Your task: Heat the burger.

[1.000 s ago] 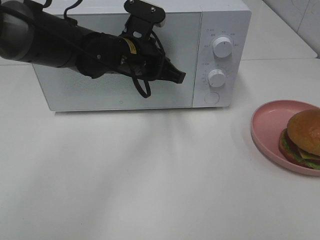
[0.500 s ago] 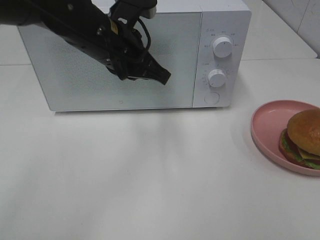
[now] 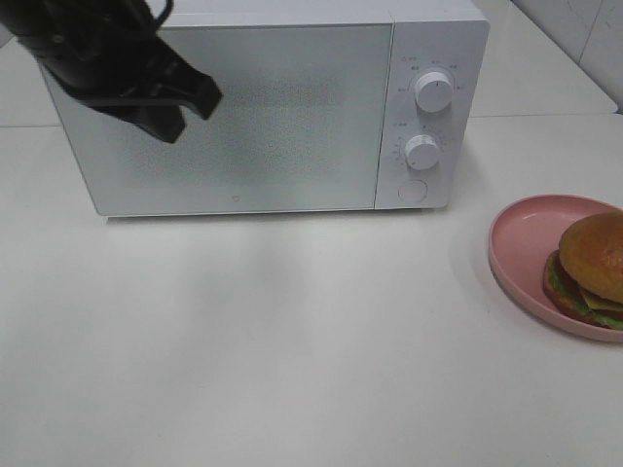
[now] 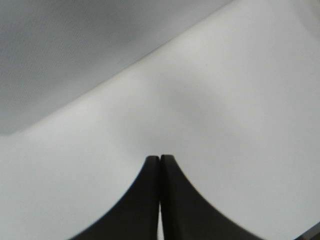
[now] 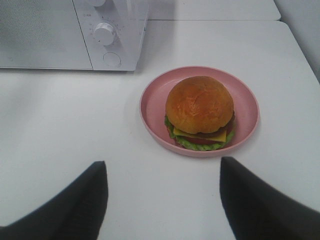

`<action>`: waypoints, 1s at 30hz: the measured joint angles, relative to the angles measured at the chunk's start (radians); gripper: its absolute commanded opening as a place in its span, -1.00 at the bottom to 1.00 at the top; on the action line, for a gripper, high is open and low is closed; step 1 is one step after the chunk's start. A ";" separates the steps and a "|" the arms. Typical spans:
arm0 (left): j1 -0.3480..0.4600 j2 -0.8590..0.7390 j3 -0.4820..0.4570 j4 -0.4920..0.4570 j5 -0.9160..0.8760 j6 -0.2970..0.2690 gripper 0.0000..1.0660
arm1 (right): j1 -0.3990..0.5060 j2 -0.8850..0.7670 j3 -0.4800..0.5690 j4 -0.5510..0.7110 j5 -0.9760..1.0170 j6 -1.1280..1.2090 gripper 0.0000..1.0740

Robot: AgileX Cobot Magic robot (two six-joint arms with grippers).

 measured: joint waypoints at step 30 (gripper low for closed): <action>0.538 -0.675 0.374 0.012 0.271 -0.052 -0.99 | 0.000 0.000 0.000 0.000 0.000 0.005 0.15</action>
